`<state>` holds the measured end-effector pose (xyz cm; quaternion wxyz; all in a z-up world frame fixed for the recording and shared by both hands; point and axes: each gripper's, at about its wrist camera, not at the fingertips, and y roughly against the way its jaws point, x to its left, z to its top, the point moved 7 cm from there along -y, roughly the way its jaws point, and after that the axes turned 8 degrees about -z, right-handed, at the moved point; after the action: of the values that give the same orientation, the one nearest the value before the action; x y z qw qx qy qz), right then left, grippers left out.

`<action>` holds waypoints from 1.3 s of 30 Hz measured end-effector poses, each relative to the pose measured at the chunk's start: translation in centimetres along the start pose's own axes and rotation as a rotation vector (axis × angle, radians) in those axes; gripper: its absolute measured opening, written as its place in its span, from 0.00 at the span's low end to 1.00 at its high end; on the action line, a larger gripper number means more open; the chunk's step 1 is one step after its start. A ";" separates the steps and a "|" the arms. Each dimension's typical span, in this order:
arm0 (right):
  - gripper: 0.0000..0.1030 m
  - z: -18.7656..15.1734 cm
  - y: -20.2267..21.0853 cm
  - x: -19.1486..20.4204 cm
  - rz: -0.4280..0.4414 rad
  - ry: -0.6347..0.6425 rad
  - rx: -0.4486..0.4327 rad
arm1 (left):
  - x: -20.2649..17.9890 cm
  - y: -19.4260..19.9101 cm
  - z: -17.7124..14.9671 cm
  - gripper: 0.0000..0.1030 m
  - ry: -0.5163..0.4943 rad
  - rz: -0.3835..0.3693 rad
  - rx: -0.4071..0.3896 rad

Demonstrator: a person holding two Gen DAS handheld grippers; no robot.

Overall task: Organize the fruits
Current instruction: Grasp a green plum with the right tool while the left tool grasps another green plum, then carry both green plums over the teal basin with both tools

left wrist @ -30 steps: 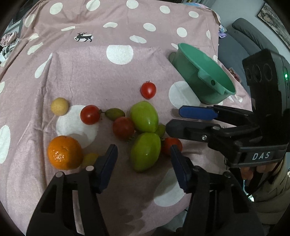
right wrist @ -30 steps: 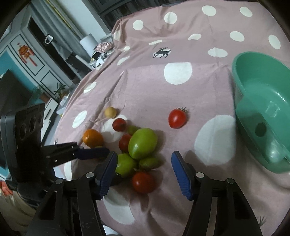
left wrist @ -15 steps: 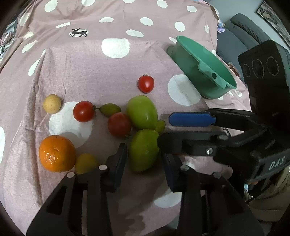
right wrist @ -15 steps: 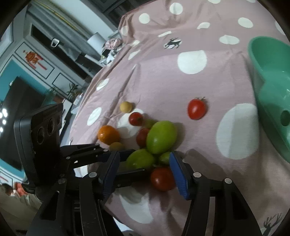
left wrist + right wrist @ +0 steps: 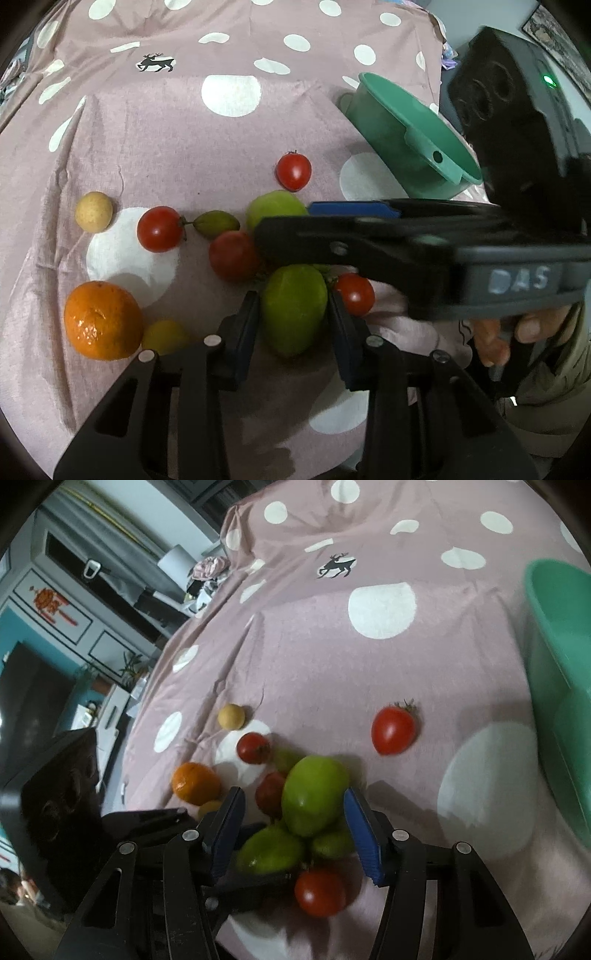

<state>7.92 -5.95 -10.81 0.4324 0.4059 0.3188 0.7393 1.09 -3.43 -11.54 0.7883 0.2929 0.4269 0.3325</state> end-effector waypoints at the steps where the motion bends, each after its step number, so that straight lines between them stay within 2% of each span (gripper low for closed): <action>1: 0.56 0.2 -0.2 -0.1 -0.005 -0.001 0.005 | 0.1 0.0 0.0 0.35 0.005 -0.006 -0.001; 5: 0.41 0.7 -1.3 -0.7 -0.020 -0.008 0.026 | 0.2 0.1 0.0 0.35 0.009 -0.017 -0.008; 8: 0.40 0.4 -1.8 -1.0 0.000 -0.011 0.049 | 0.7 0.4 -0.1 0.35 0.025 -0.021 -0.018; 12: 0.40 0.4 -1.8 -1.0 0.010 -0.001 0.031 | 1.7 1.1 -0.3 0.35 0.058 -0.023 -0.040; 16: 0.40 0.4 -1.4 -1.3 0.058 -0.048 0.016 | 2.5 2.3 -0.2 0.35 0.084 -0.032 -0.076; 28: 0.40 1.1 3.9 -1.5 0.070 -0.063 -0.123 | 2.1 4.4 2.3 0.35 0.089 -0.012 -0.156; 39: 0.40 1.9 9.8 -5.7 0.017 -0.131 -0.288 | -1.1 4.8 6.2 0.35 0.001 -0.009 -0.202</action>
<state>7.56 -14.93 -3.71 0.4996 0.3897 0.1770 0.7531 4.65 -2.48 -4.53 0.8150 0.2102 0.3928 0.3705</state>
